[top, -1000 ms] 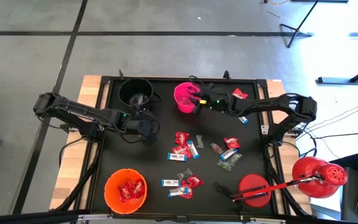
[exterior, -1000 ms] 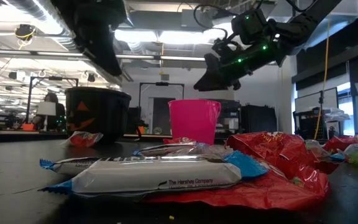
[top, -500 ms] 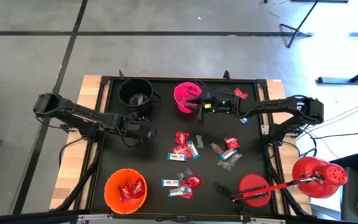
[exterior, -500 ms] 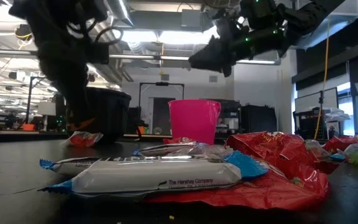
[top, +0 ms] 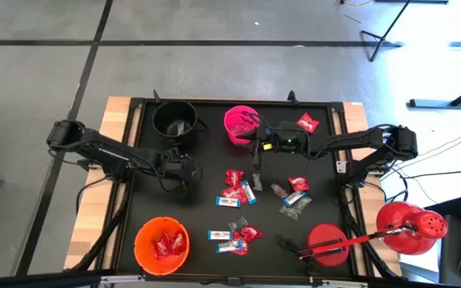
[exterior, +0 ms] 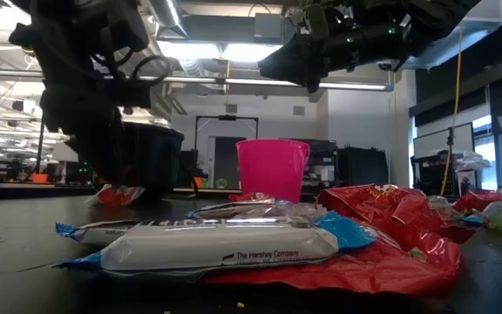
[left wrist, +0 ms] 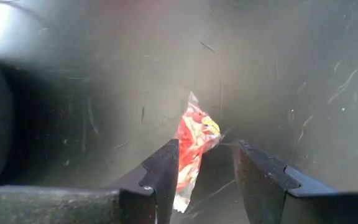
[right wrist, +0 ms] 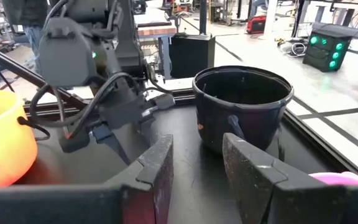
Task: Organize candy in baskets
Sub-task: Put the red gummy into the pink bucket
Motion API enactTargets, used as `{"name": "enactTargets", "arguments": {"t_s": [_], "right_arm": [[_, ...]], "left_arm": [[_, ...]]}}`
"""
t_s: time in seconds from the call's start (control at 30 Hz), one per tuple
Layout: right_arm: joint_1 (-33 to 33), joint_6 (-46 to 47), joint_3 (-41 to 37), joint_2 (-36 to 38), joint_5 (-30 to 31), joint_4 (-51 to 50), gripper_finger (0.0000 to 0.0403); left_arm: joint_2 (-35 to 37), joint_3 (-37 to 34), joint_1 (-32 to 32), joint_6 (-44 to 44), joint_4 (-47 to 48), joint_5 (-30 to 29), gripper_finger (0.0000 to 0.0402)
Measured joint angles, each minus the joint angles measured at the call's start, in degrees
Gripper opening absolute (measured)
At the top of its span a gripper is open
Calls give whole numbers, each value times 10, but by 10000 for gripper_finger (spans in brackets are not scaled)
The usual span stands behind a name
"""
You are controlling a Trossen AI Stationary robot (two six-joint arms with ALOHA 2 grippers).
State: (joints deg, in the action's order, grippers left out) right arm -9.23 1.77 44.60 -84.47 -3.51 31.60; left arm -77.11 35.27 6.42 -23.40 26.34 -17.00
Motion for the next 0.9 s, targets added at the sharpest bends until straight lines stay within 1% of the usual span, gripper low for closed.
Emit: {"name": "enactTargets", "arguments": {"t_s": [0.17, 0.33, 0.43, 0.63, 0.67, 0.8, 0.9], "right_arm": [[0, 9, 0, 0, 0, 0, 137], [0, 9, 0, 0, 0, -2, 137], [0, 10, 0, 0, 0, -2, 137], [0, 10, 0, 0, 0, -9, 137], [0, 10, 0, 0, 0, -12, 137], [0, 10, 0, 0, 0, -22, 137], [0, 10, 0, 0, 0, -28, 137]], "left_arm": [[-32, 0, -2, 0, -2, 0, 141], [-43, 0, -2, -2, -2, -7, 135], [-43, 0, -2, -5, -3, -13, 111], [-42, 1, 1, -16, -3, -8, 17], [-42, 2, 1, -21, -2, -7, 9], [-42, 21, 4, -29, -2, -4, 6], [-42, 48, 10, -13, -2, -6, 2]]}}
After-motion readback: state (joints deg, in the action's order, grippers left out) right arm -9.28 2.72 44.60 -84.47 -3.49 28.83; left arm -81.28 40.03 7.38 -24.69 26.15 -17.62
